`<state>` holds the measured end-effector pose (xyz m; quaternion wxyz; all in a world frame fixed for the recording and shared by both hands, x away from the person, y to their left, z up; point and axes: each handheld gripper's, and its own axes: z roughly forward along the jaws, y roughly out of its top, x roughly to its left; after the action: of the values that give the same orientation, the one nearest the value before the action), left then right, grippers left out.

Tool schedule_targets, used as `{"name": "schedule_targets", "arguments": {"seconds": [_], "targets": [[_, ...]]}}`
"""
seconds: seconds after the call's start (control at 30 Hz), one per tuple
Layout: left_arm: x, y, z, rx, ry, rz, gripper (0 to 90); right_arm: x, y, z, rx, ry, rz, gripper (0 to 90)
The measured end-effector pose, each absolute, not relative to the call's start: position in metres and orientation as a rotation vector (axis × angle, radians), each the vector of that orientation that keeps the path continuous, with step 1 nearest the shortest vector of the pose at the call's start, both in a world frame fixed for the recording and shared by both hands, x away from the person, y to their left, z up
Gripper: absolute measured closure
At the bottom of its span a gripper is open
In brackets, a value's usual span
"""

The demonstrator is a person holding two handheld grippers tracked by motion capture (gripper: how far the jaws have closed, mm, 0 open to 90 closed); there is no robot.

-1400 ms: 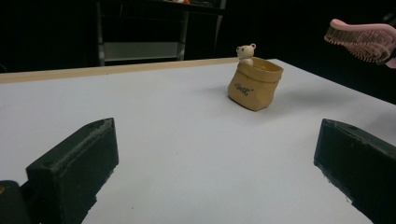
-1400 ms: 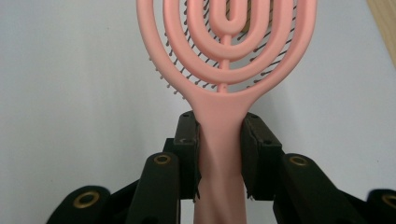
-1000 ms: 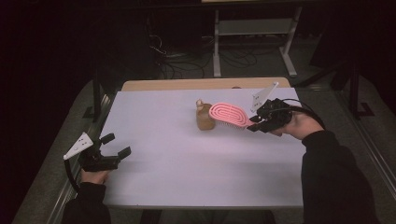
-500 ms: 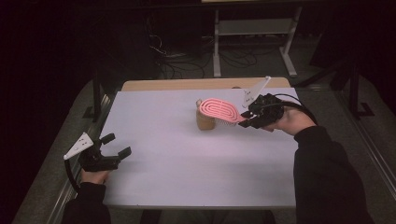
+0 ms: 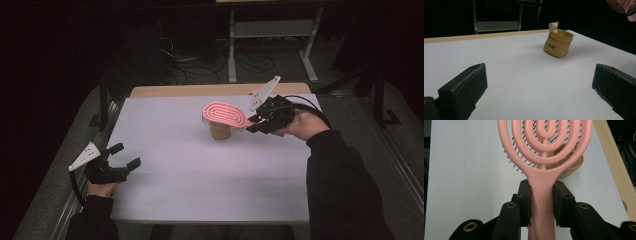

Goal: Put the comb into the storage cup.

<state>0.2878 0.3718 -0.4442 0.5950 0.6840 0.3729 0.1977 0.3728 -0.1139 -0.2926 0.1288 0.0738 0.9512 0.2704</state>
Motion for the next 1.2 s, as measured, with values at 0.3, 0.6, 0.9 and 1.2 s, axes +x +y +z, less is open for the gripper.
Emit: {"name": "schedule_targets", "arguments": {"seconds": [0.3,0.6,0.9,1.2], "targets": [[0.289,0.368,-0.445,1.609,0.884,0.438,0.0,0.373,-0.105,-0.283,0.195,2.749,0.796,68.7],[0.293,0.358,-0.437,1.642,0.874,0.423,0.0,0.373,-0.095,-0.274,0.177,2.724,0.818,68.6],[0.301,0.337,-0.423,1.667,0.843,0.362,0.0,0.371,-0.089,-0.271,0.170,2.712,0.843,68.7],[0.309,0.322,-0.402,1.623,0.836,0.324,0.0,0.372,-0.082,-0.270,0.175,2.696,0.870,68.7]]}}
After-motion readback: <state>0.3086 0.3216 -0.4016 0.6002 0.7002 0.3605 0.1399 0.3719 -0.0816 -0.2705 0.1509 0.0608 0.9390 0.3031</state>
